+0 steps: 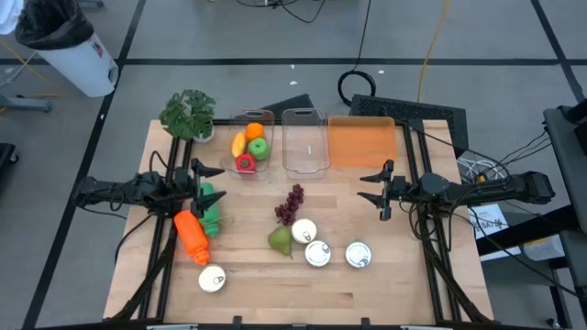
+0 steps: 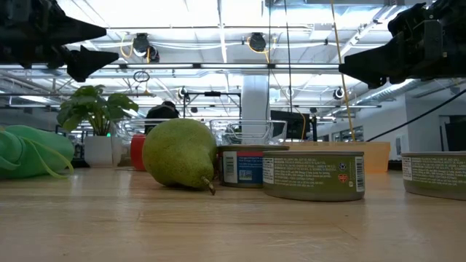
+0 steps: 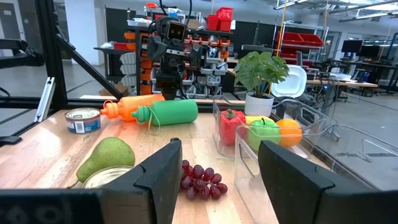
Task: Pick & Place Food Item
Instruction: Put the red grapes into the left transparent bin
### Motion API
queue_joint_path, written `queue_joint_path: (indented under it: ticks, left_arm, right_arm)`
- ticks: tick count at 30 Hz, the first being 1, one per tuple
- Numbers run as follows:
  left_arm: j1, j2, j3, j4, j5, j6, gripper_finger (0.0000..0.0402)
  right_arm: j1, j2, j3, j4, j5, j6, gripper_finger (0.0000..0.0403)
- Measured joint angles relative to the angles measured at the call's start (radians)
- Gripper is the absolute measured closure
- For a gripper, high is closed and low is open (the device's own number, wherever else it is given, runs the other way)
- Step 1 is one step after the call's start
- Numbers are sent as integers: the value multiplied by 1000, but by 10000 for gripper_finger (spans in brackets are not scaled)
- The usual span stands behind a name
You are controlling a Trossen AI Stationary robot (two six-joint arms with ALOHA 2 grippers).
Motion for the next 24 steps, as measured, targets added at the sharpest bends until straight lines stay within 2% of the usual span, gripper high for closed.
queue_joint_path:
  ticks: [5, 24]
  left_arm:
    - [0, 2, 0, -6, 1, -1, 34]
    - [0, 2, 0, -44, 0, 3, 34]
  right_arm:
    - [0, 0, 0, 8, 0, -94, 204]
    - [0, 0, 1, 0, 0, -97, 204]
